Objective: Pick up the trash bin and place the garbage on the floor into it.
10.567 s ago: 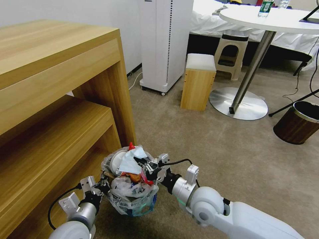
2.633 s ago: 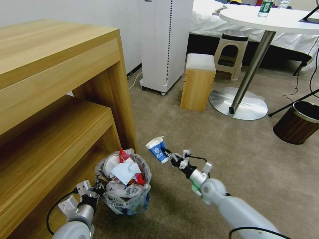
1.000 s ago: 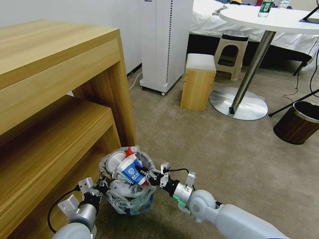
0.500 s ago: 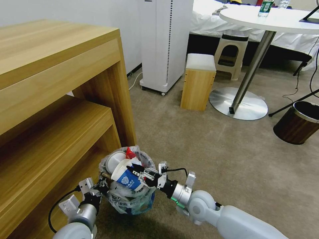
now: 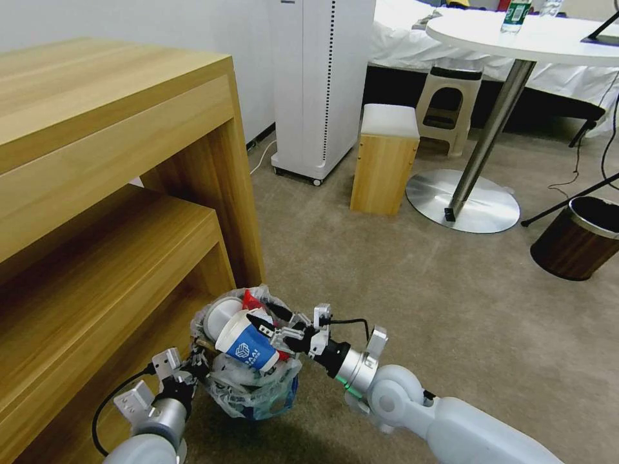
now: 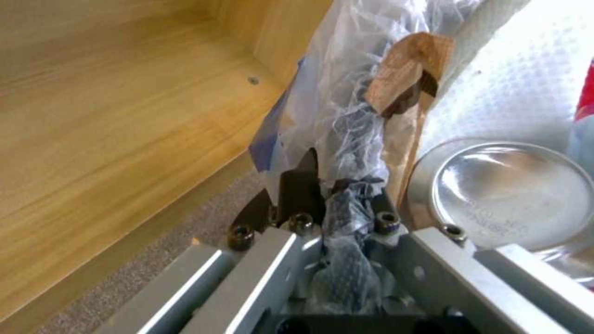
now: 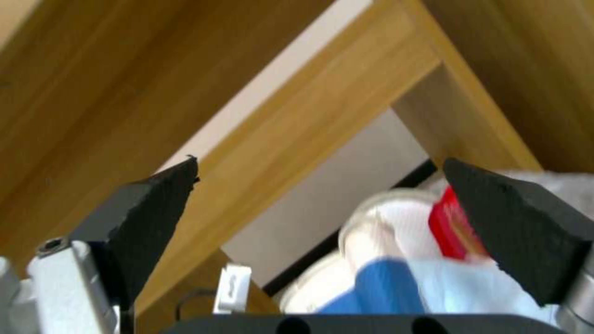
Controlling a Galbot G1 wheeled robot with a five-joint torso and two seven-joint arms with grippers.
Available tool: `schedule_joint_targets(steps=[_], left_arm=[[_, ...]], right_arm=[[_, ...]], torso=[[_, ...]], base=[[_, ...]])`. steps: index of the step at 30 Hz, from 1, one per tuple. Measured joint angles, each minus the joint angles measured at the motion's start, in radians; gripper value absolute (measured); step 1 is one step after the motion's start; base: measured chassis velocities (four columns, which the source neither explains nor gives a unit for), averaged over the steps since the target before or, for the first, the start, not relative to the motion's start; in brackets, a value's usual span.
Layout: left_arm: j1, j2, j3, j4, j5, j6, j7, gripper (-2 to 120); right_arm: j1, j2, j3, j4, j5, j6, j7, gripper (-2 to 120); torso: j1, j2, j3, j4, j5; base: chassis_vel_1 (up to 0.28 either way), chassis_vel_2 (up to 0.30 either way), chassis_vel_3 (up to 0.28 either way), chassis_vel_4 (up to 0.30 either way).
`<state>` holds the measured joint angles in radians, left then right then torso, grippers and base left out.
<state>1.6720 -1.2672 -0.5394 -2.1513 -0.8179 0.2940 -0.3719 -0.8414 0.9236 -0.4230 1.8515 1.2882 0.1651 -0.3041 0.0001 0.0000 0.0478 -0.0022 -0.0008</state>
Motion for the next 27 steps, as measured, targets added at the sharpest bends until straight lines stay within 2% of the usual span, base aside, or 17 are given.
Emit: schedule_joint_targets(steps=[12,19,27], left_arm=[[-0.007,0.038,-0.005,0.019,-0.066,0.025,-0.030,1],[-0.026,0.053,0.000,0.078,-0.087,0.025,-0.034,1],[-0.032,0.052,0.004,0.108,-0.089,0.019,-0.031,1]], right_arm=[[-0.005,-0.011,0.103,0.066,0.040,0.003,0.010,100],[-0.001,-0.021,0.173,0.089,0.060,0.017,0.025,100],[0.003,-0.019,0.191,0.073,0.059,0.038,0.030,100]], torso=[[0.000,0.000,0.000,-0.0001,0.0000],[0.000,0.000,0.000,0.0000,0.0005],[0.000,0.000,0.000,0.0002,0.0011]], base=[[0.000,0.000,0.000,0.000],[0.000,0.000,0.000,0.000],[0.000,0.000,0.000,0.000]])
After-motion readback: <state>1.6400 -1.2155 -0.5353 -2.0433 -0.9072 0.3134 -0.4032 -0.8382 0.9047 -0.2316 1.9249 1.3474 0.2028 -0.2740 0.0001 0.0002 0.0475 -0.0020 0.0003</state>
